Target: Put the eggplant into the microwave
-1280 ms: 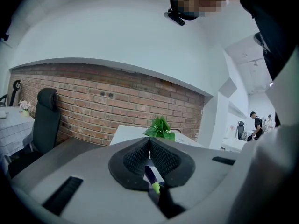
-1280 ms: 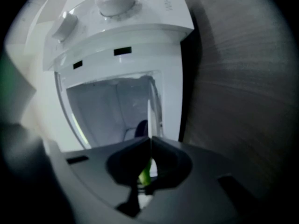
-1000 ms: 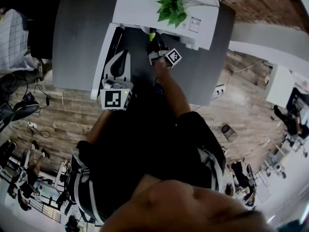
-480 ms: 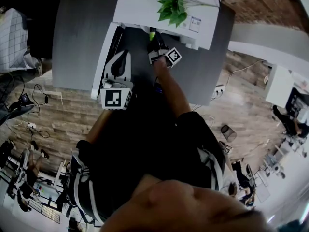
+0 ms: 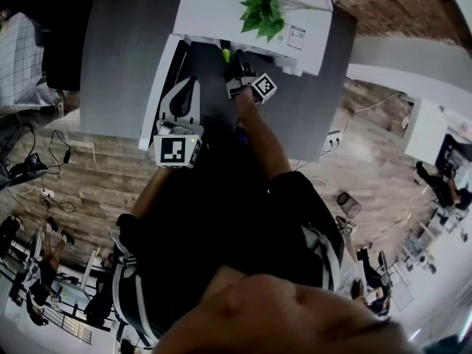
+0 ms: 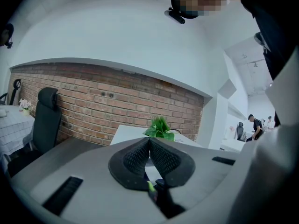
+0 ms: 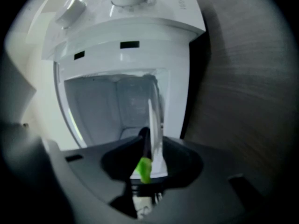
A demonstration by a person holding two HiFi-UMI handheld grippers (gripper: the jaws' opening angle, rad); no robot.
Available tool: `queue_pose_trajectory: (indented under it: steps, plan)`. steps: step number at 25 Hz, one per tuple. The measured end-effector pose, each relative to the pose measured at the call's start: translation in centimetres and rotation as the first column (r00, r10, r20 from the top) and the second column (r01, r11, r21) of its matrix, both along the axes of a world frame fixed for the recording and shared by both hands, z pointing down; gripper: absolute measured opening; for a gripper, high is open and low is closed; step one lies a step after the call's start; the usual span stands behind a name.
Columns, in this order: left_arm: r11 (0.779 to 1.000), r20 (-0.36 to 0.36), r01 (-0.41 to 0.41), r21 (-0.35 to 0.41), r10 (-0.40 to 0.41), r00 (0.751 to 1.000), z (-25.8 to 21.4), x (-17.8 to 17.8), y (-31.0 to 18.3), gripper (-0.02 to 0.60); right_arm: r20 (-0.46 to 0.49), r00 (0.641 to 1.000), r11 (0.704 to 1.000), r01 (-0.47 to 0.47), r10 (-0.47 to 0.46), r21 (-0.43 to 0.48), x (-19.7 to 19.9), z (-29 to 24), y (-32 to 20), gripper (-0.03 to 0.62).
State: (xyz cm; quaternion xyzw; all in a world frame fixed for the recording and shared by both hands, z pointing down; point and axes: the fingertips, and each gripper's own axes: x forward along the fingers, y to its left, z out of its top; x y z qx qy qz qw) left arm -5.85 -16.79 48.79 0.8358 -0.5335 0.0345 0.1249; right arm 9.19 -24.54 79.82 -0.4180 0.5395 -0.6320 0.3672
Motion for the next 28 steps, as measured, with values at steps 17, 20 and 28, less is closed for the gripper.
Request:
queue_pose_trajectory:
  steps: [17, 20, 28]
  plan:
    - [1.000, -0.017, -0.003, 0.026, 0.004, 1.000, -0.7, 0.2, 0.7, 0.035, -0.554, 0.810, 0.980, 0.191, -0.194, -0.063, 1.2, -2.2, 1.7, 0.138]
    - [1.000, -0.017, -0.003, 0.019, 0.004, 1.000, -0.8, 0.3, 0.8, 0.035, -0.722, 0.643, 0.959, 0.264, -0.255, -0.104, 1.1, -2.2, 2.4, 0.138]
    - [1.000, -0.006, 0.002, 0.028, -0.002, 1.000, -0.5, -0.1, 0.9, 0.035, -0.917, 0.276, 0.917, 0.354, -0.288, -0.182, -0.1, -3.5, 2.9, 0.058]
